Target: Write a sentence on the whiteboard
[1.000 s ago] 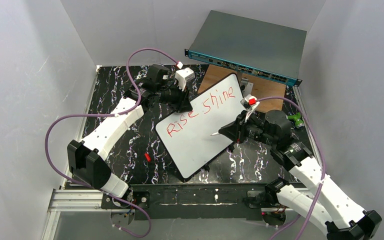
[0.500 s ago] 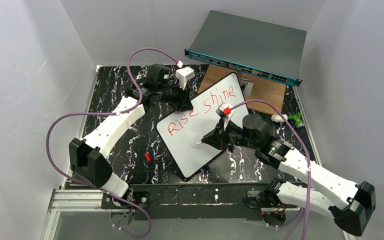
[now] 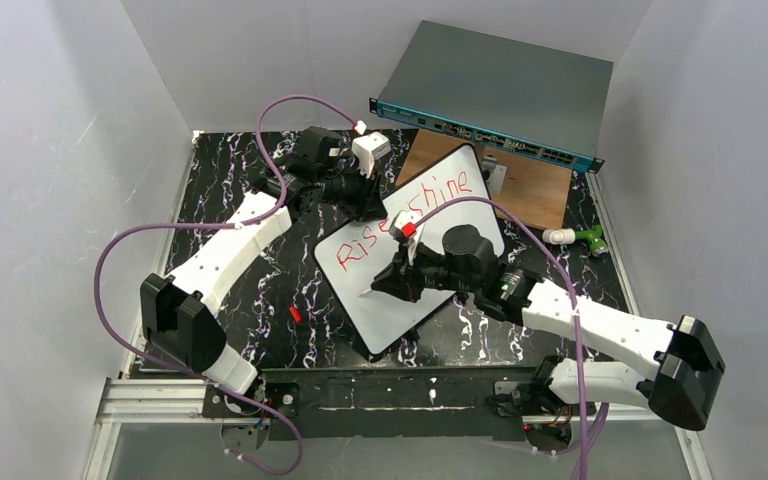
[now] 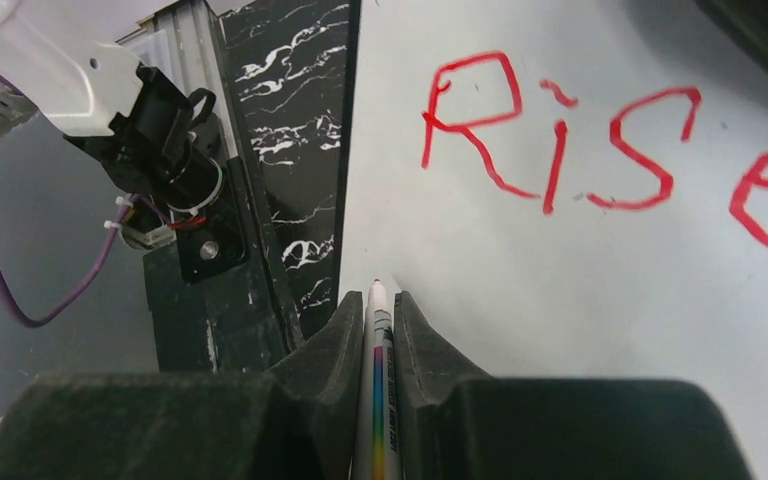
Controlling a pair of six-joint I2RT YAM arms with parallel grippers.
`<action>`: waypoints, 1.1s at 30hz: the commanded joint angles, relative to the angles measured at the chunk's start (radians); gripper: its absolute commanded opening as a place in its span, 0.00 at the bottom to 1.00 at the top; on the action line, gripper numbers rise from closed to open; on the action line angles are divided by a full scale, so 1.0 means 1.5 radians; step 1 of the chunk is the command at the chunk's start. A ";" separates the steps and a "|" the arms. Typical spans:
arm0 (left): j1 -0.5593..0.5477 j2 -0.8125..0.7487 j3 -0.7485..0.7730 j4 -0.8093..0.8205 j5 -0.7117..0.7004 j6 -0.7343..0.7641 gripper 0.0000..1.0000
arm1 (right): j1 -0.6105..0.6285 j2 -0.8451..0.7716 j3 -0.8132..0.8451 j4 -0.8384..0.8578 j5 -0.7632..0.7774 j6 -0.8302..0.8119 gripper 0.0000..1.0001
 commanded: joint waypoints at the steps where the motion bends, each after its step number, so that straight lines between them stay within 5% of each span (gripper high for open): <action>1: -0.011 -0.003 0.003 -0.025 0.006 0.024 0.00 | 0.014 0.012 0.049 0.068 0.003 -0.029 0.01; 33: -0.011 -0.009 -0.008 -0.020 0.000 0.033 0.00 | 0.016 0.059 0.043 0.030 0.072 -0.046 0.01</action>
